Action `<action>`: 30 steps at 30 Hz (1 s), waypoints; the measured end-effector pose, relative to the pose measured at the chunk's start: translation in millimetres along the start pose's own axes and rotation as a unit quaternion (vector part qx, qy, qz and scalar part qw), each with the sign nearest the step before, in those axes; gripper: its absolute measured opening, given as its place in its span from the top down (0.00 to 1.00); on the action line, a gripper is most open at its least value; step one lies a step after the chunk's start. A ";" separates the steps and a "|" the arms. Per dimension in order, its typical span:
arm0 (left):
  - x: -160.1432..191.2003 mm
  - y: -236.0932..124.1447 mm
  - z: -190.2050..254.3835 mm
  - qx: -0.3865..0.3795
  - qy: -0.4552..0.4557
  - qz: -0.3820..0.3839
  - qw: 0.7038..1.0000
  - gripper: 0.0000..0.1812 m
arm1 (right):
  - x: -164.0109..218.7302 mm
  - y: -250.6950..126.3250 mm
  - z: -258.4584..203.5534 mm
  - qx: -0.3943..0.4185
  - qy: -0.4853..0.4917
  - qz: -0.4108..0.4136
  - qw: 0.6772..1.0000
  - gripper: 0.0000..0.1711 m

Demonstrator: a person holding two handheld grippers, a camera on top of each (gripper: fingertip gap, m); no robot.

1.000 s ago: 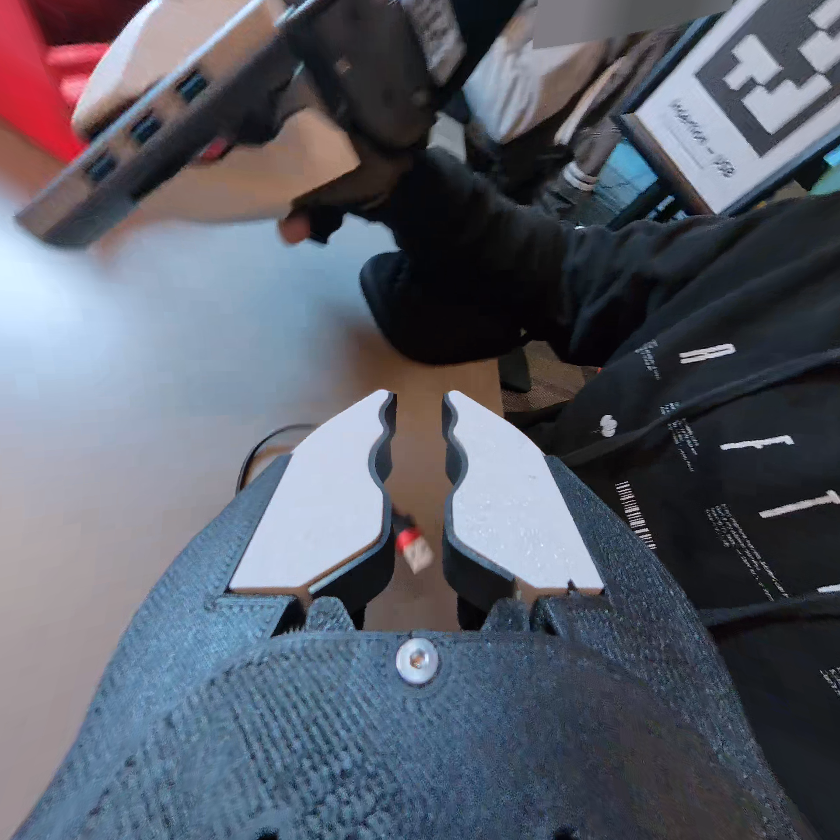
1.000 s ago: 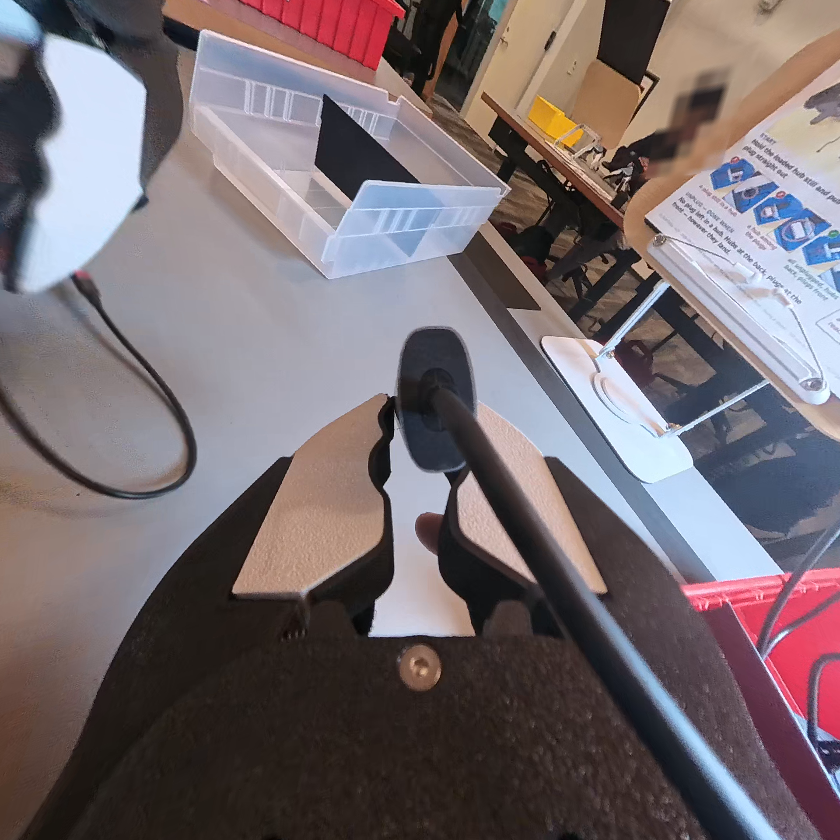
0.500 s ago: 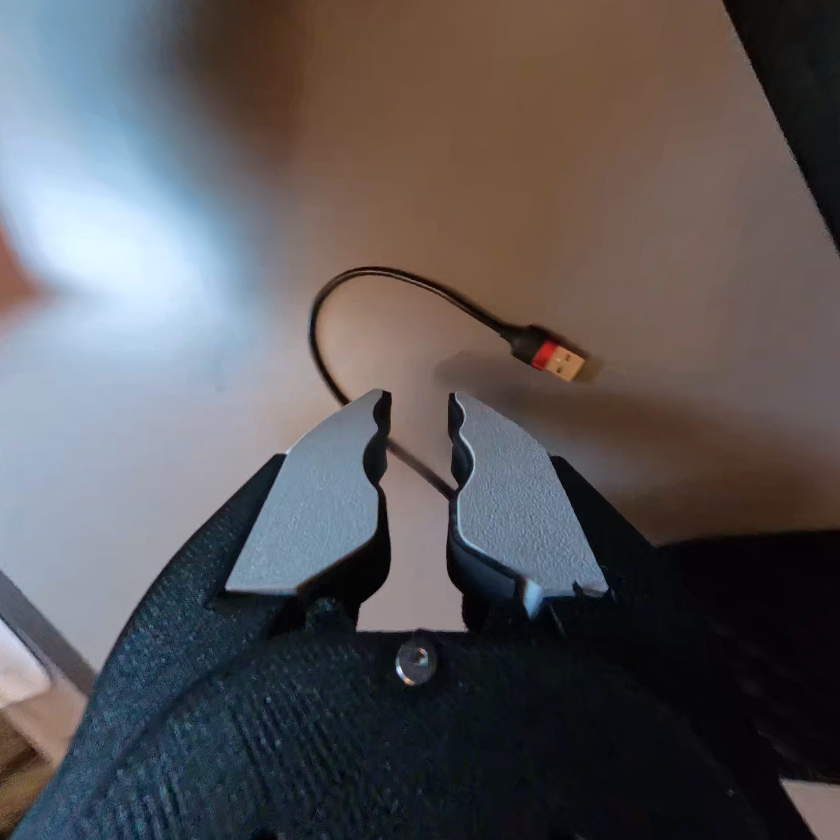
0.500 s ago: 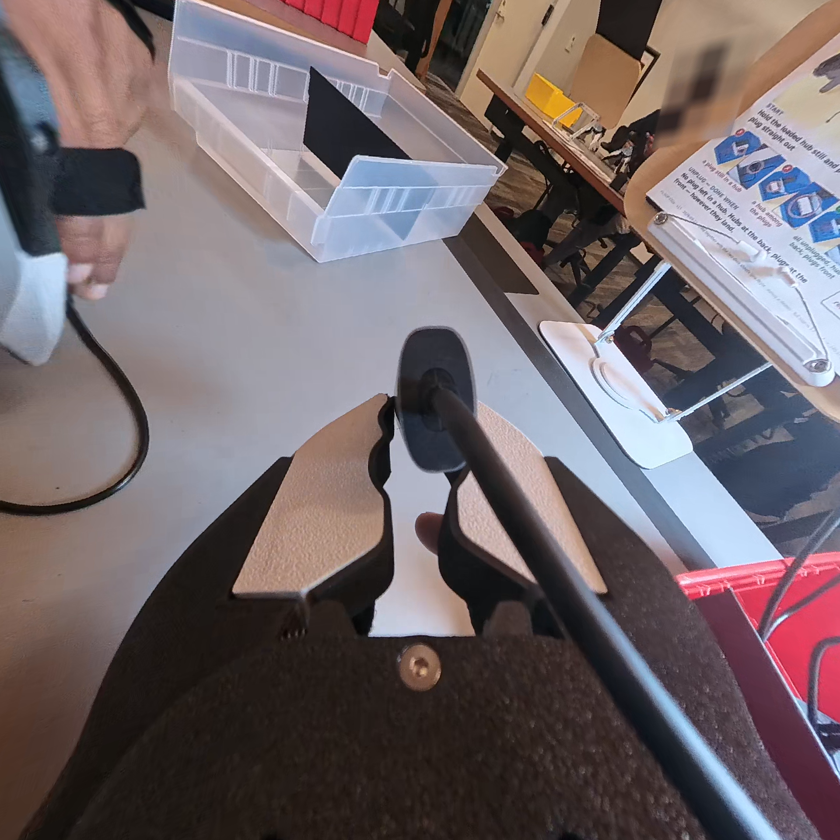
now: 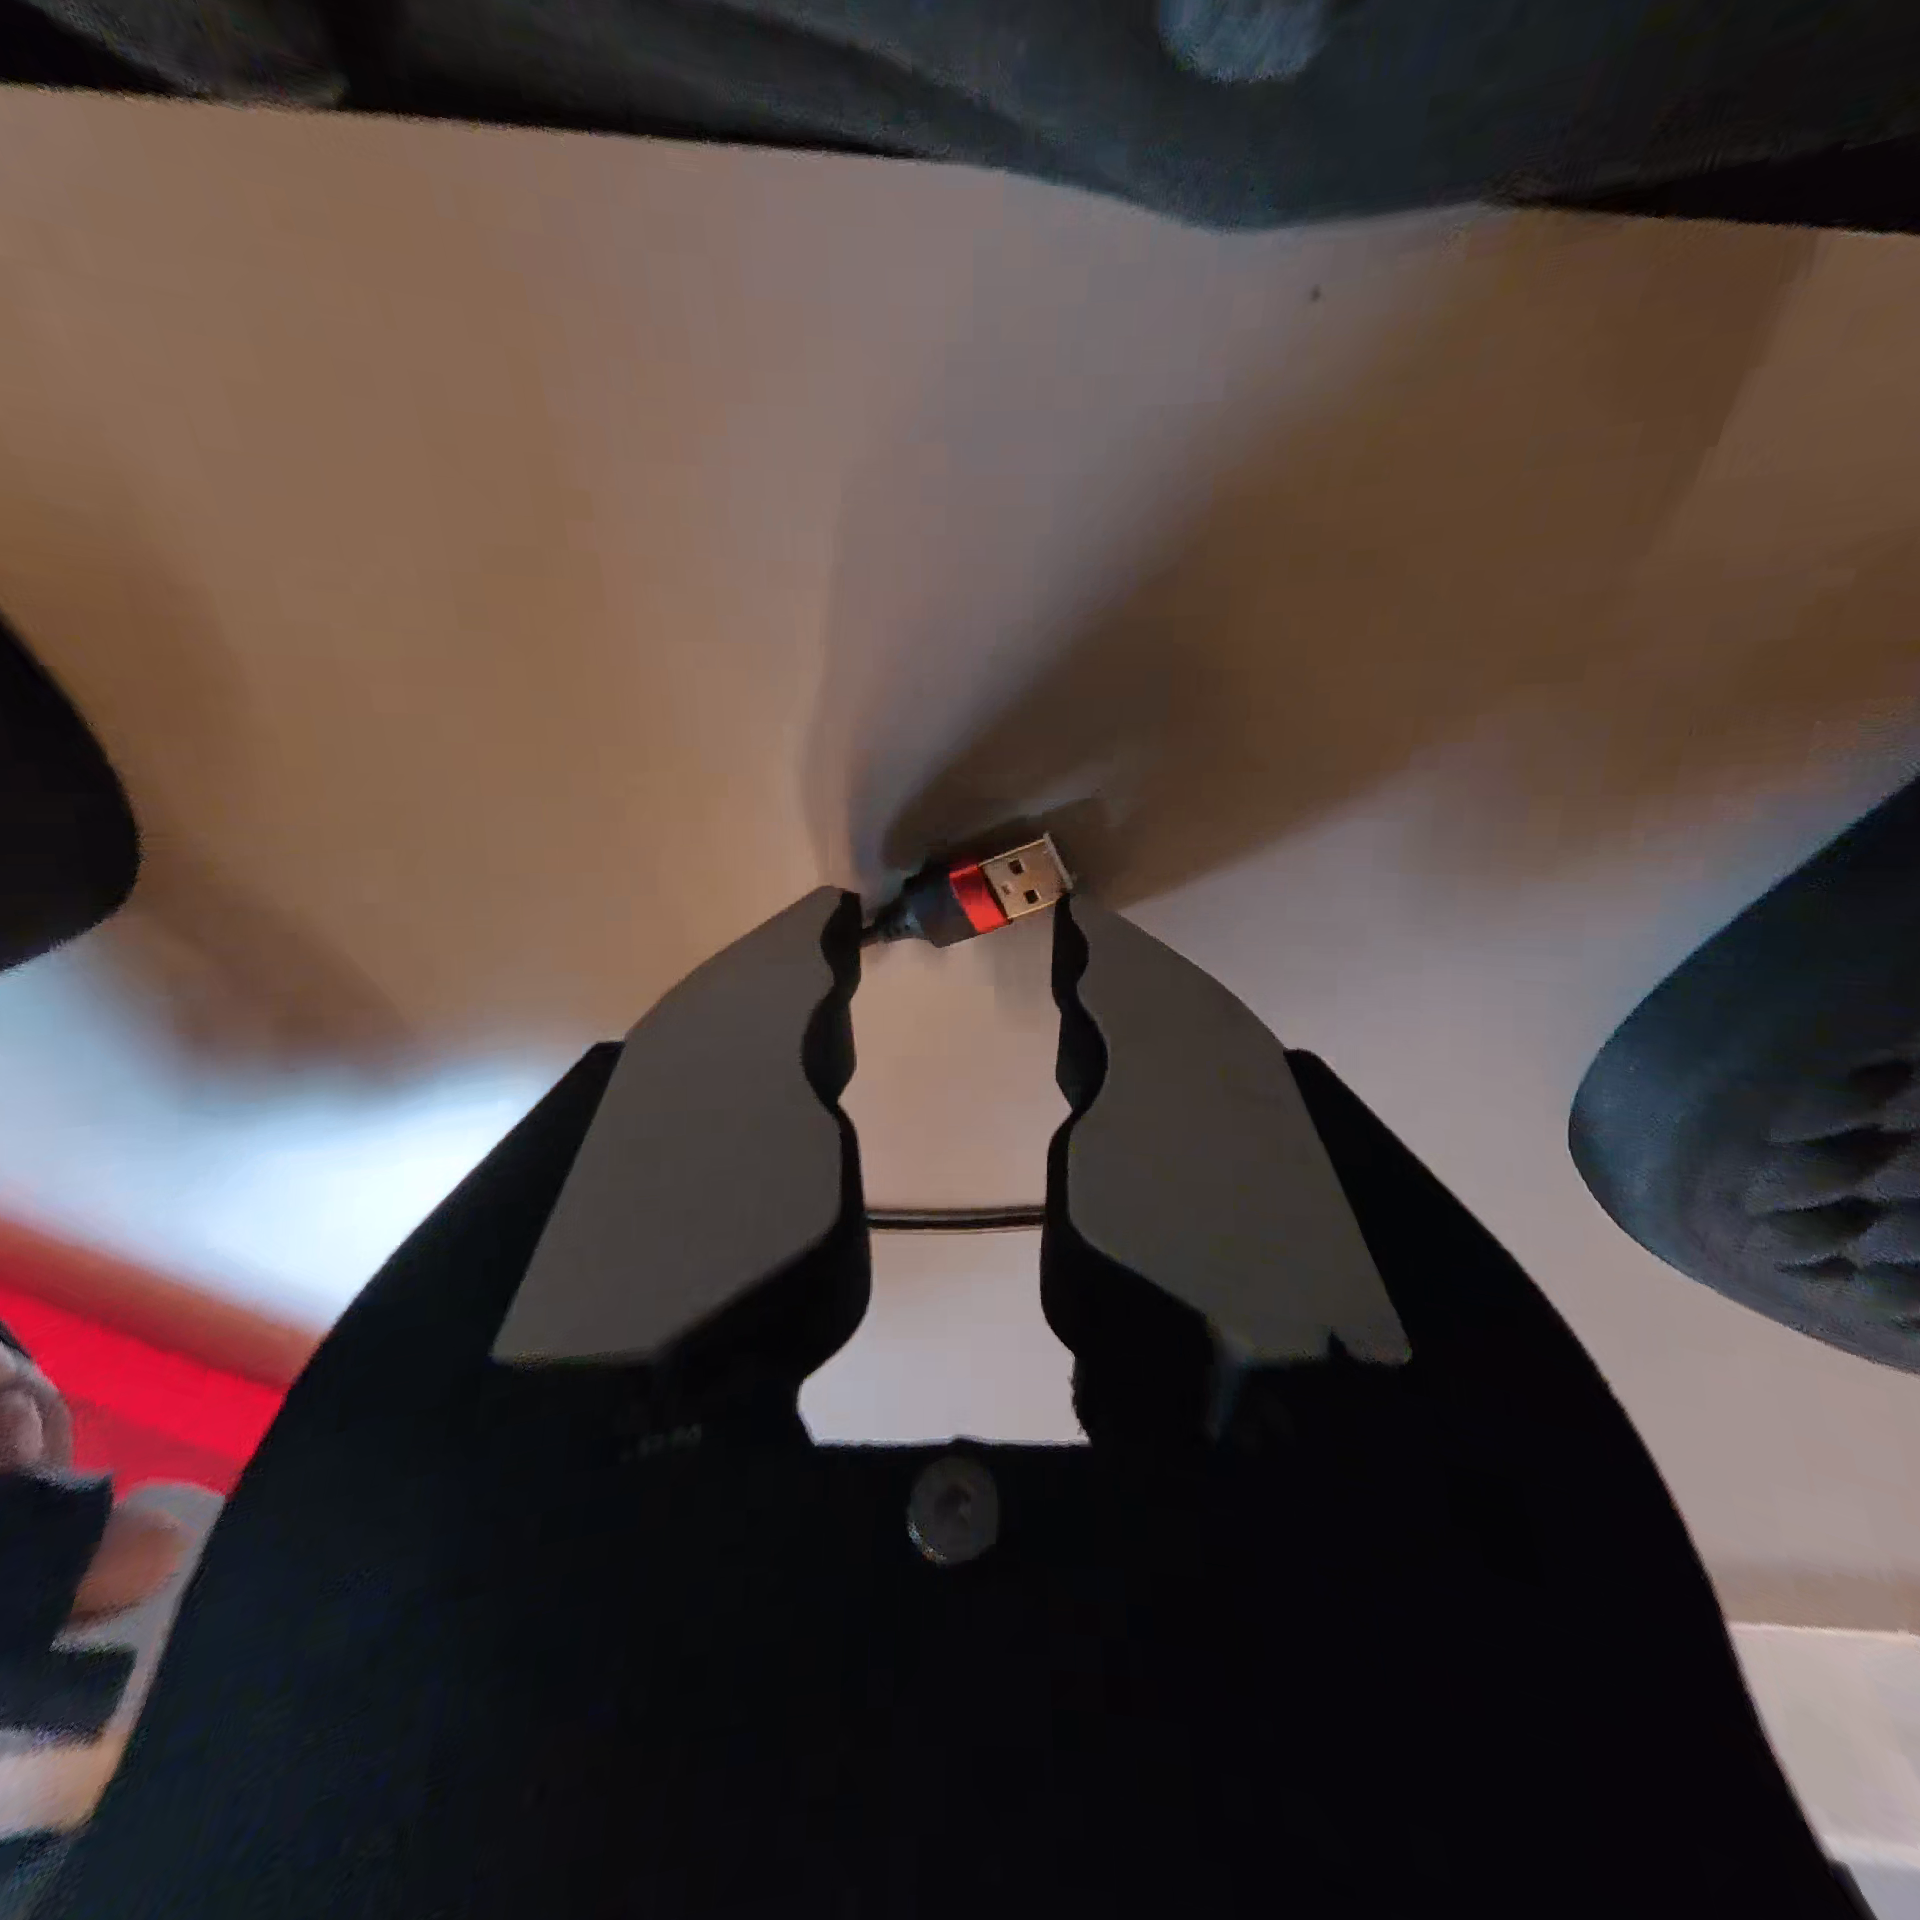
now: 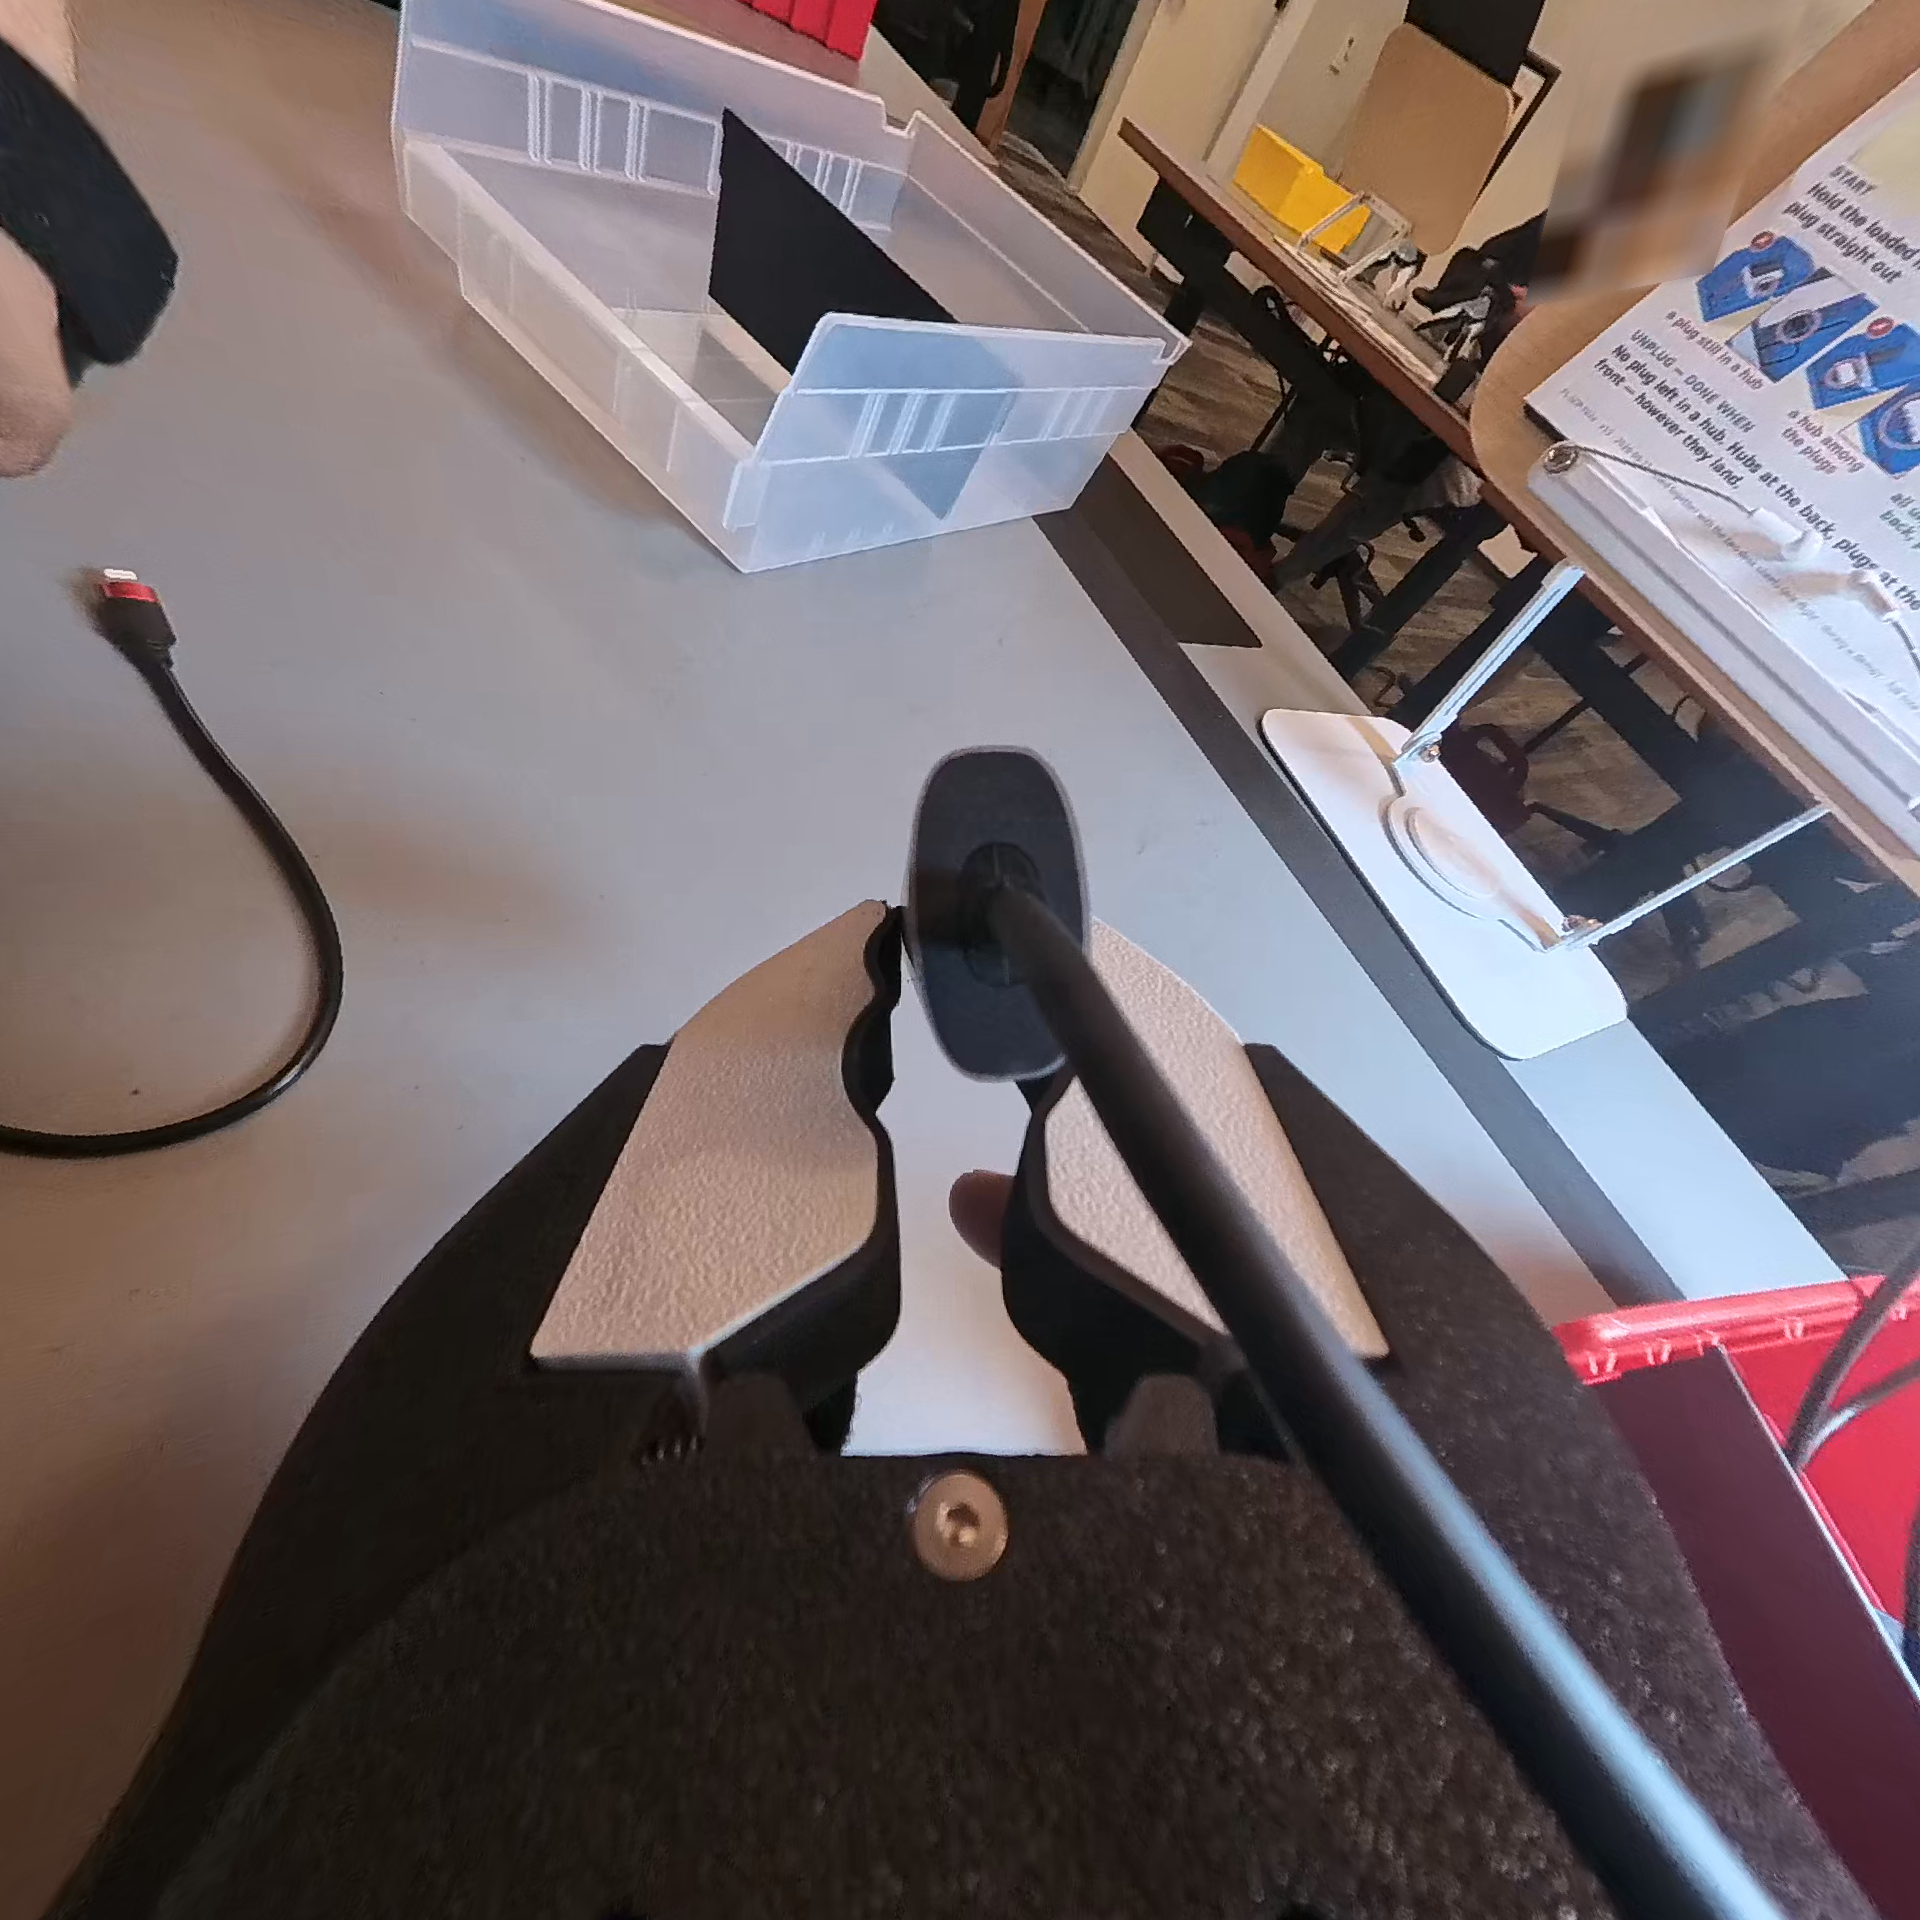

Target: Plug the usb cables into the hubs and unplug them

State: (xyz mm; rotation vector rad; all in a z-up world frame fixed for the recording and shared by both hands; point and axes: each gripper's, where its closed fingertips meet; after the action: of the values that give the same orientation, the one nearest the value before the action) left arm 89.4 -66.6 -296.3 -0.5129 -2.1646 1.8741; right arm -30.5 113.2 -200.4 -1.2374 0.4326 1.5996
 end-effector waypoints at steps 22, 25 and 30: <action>95.1 -17.2 -47.4 -0.175 -0.606 0.331 0.702 0.89 | -7.2 -5.8 4.2 -0.003 0.029 0.023 0.999 0.89; 113.7 -19.4 -47.1 -0.221 -0.628 0.320 0.674 0.89 | -4.7 -3.7 1.5 -0.007 0.030 0.019 0.999 0.89; 159.7 -20.3 -44.6 -0.278 -0.704 0.239 0.608 0.89 | -1.1 -0.6 -8.3 -0.028 0.016 0.018 0.999 0.89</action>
State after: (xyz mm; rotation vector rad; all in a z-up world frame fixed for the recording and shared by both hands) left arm -40.8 36.4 -277.8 0.8134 -4.0122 2.0122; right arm -25.9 106.6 -202.7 -1.3068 0.4359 1.6344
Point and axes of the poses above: each gripper's, where its closed fingertips meet, y out along the fingers, x out of its underside, z = x × y across the jaws, and after that the axes turned 3 degrees about z, right-handed
